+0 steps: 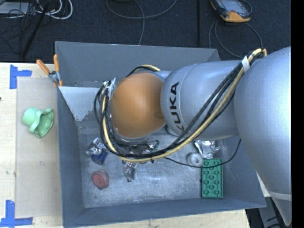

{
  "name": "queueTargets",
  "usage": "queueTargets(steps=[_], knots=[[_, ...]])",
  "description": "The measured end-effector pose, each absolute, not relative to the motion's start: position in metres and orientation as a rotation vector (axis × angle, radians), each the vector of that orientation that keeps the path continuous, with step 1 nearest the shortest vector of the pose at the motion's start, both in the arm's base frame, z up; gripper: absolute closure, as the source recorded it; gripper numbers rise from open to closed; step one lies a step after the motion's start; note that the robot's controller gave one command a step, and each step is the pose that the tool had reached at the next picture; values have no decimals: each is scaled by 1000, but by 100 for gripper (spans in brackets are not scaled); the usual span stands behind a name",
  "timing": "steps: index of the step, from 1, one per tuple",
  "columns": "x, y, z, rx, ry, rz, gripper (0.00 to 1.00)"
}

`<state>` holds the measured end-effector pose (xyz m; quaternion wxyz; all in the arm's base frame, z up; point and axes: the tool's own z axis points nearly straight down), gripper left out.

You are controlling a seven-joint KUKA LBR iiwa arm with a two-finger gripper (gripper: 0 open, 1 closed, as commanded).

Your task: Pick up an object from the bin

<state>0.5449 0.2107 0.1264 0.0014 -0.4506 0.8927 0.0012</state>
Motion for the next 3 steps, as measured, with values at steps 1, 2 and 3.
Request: queueTargets(steps=[1,2,3], knots=[[582,223,70,-1659,2668,3,0],[584,223,74,-1650,2666,1,100],[591,228,94,-1672,2655,1,100]])
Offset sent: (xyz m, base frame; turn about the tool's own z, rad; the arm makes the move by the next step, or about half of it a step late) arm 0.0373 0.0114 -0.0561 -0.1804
